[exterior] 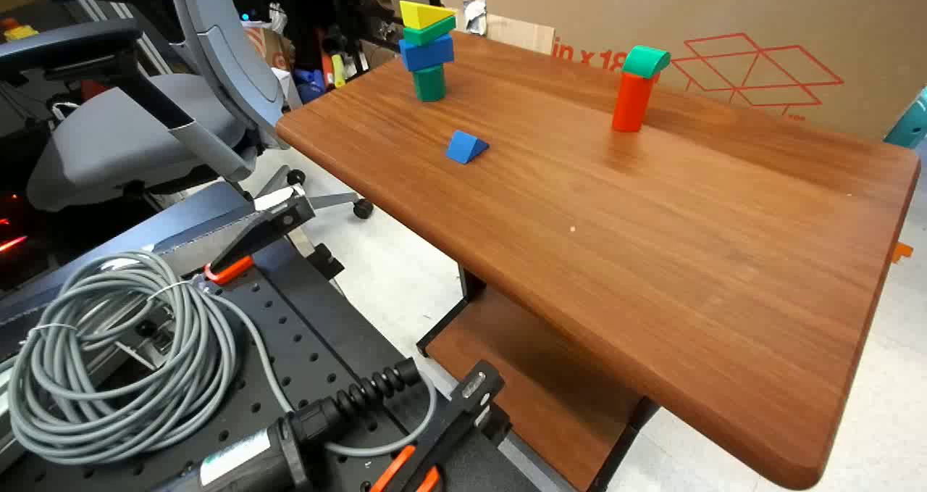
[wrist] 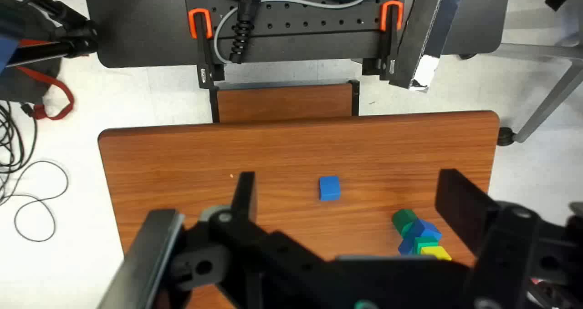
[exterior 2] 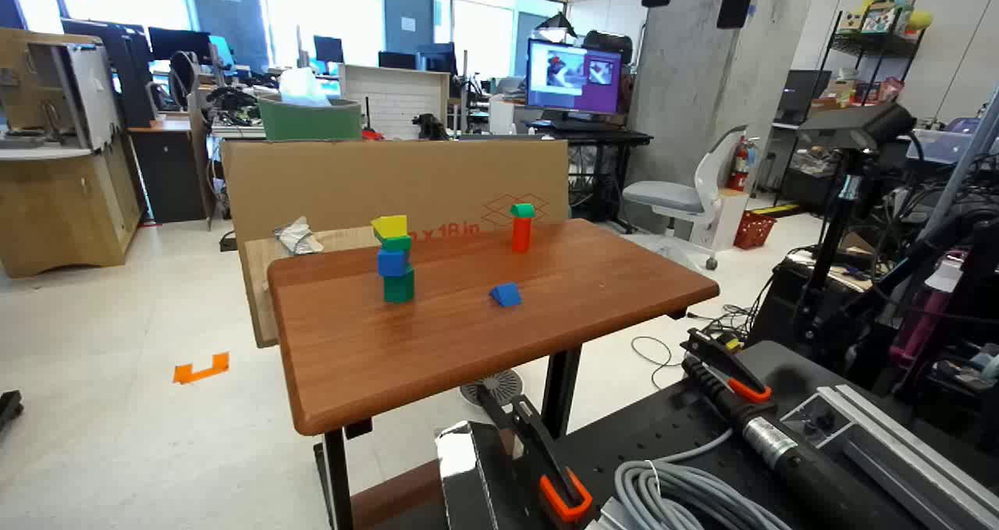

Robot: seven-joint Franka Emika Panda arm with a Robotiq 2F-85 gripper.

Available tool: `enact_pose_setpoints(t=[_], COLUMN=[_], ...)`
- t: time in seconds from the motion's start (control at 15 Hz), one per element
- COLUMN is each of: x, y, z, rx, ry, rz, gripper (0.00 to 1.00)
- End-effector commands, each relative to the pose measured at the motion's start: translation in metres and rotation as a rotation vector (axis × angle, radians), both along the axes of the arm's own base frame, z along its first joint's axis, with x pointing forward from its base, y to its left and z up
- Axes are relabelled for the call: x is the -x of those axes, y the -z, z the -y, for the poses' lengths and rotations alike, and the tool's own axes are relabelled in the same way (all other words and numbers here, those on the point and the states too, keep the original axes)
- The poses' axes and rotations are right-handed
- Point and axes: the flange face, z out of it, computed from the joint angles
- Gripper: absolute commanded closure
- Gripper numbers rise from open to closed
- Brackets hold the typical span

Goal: Remove the green block from the top of the orange cylinder

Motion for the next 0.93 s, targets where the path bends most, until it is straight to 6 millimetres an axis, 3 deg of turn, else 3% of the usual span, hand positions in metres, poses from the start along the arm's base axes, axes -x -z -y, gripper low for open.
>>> enact_pose_setpoints(t=[0.0, 0.87], x=[-0.0001, -0.0017], y=[-0.0006, -0.0071], z=[-0.0001, -0.0002], rx=[0.000, 0.003], ry=[0.000, 0.006], rz=[-0.001, 0.017], gripper=[0.00, 0.00])
